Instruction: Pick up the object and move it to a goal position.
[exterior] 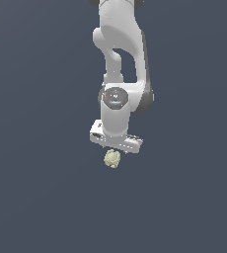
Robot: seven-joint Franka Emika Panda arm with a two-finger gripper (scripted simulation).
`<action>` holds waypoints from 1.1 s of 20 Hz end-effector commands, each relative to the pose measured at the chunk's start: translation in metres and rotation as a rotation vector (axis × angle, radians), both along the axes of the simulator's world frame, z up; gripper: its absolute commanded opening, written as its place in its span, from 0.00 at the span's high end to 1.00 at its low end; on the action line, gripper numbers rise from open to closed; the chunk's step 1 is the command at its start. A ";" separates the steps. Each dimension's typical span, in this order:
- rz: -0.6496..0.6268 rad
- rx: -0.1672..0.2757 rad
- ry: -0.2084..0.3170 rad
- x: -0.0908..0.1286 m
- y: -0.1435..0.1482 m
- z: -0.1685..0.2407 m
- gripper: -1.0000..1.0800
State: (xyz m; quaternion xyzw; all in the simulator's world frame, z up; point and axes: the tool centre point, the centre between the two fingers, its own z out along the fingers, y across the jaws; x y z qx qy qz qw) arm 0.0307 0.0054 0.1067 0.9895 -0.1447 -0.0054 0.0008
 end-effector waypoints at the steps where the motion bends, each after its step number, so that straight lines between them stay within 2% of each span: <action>1: -0.046 0.000 -0.005 0.005 -0.004 -0.007 0.04; 7: -0.101 -0.001 -0.011 0.011 -0.010 -0.016 0.04; 13: -0.099 -0.001 -0.010 0.011 -0.009 -0.020 0.04; 22: -0.104 -0.001 -0.011 0.010 -0.010 -0.061 0.04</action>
